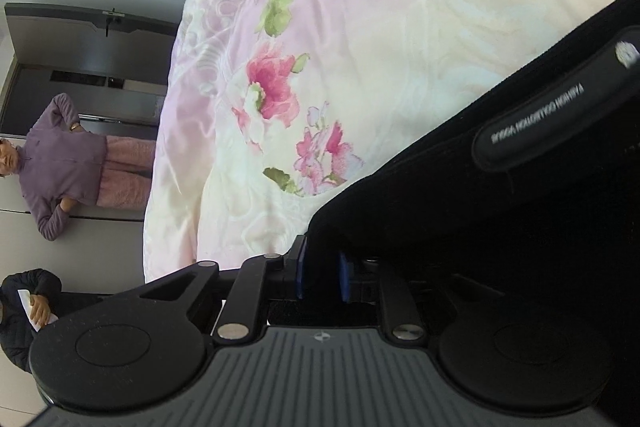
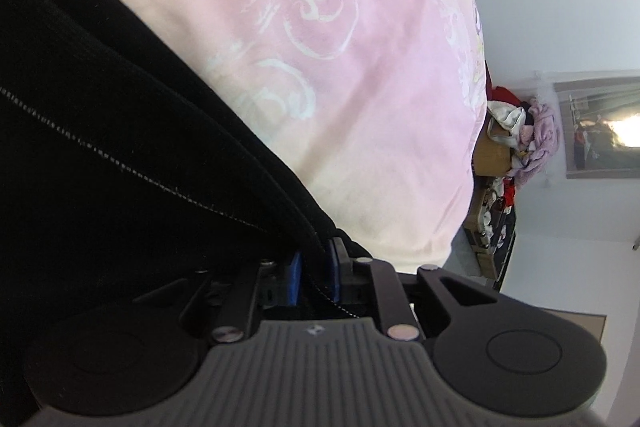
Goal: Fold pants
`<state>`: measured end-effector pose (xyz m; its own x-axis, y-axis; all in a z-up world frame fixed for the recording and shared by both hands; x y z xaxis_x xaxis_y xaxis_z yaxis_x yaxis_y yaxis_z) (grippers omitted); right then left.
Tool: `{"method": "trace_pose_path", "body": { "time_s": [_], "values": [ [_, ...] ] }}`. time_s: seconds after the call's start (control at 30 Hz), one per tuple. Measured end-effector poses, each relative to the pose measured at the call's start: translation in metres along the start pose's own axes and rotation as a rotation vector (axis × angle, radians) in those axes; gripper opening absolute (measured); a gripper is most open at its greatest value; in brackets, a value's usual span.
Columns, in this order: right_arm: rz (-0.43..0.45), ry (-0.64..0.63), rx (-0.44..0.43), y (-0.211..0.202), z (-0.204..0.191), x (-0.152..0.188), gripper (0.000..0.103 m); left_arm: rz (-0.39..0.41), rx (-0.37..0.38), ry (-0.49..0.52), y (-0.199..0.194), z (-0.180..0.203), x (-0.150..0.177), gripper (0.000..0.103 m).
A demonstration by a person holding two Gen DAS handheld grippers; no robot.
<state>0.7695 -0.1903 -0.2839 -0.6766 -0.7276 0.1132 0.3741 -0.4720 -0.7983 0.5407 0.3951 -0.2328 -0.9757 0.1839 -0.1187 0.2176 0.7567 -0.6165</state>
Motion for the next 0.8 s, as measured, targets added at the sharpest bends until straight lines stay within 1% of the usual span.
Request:
{"method": "trace_pose_path", "body": {
  "time_s": [0.03, 0.07, 0.1, 0.13, 0.2, 0.3, 0.37, 0.43, 0.47, 0.57, 0.63, 0.67, 0.7, 0.73, 0.8],
  "values": [
    [0.003, 0.001, 0.004, -0.006, 0.003, 0.002, 0.019, 0.01, 0.013, -0.013, -0.004, -0.006, 0.002, 0.038],
    [0.012, 0.013, 0.01, -0.012, 0.008, 0.004, 0.025, 0.023, 0.019, -0.03, -0.01, -0.013, 0.004, 0.059],
    [0.026, 0.033, 0.016, -0.02, 0.015, 0.008, 0.043, 0.045, 0.023, -0.049, -0.017, -0.021, 0.004, 0.066],
    [0.042, 0.06, 0.011, -0.027, 0.021, 0.009, 0.054, 0.073, 0.041, -0.061, -0.028, -0.027, 0.003, 0.066],
    [0.074, 0.121, -0.043, -0.04, 0.031, 0.012, 0.055, 0.14, 0.122, -0.061, -0.055, -0.031, 0.001, 0.066],
    [0.126, 0.154, -0.099, -0.061, 0.037, 0.015, 0.055, 0.255, 0.307, -0.045, -0.108, -0.017, -0.008, 0.066],
    [0.127, 0.16, -0.094, -0.068, 0.039, 0.02, 0.055, 0.32, 0.433, -0.016, -0.146, 0.007, -0.018, 0.066],
    [0.117, 0.16, -0.089, -0.071, 0.039, 0.031, 0.054, 0.389, 0.523, 0.041, -0.18, 0.041, -0.029, 0.066],
    [0.111, 0.163, -0.091, -0.069, 0.04, 0.036, 0.054, 0.422, 0.556, 0.079, -0.196, 0.059, -0.035, 0.066],
    [0.079, 0.166, -0.104, -0.056, 0.04, 0.06, 0.054, 0.519, 0.627, 0.193, -0.246, 0.115, -0.058, 0.066],
    [0.059, 0.179, -0.11, -0.044, 0.042, 0.077, 0.056, 0.559, 0.649, 0.248, -0.269, 0.151, -0.072, 0.066],
    [0.053, 0.193, -0.115, -0.038, 0.044, 0.084, 0.058, 0.573, 0.656, 0.274, -0.277, 0.167, -0.079, 0.066],
    [0.054, 0.215, -0.125, -0.032, 0.045, 0.089, 0.065, 0.586, 0.659, 0.298, -0.284, 0.182, -0.087, 0.066],
    [0.057, 0.243, -0.142, -0.026, 0.046, 0.094, 0.069, 0.594, 0.664, 0.323, -0.287, 0.197, -0.092, 0.066],
    [0.072, 0.292, -0.188, -0.018, 0.048, 0.1, 0.07, 0.595, 0.665, 0.351, -0.291, 0.219, -0.104, 0.066]
  ]
}}
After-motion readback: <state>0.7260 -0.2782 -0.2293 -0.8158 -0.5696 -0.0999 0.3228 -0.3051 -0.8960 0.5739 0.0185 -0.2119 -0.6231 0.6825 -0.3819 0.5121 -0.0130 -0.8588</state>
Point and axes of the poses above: each gripper's, at about its wrist camera, not at the fingertips, and y roughly the way its jaws point, z to its right, x to its underside, the point moved 10 cm from there along y, roughly the way its jaws point, and after that the axes turned 4 degrees about -y, right-handed, at the moved point
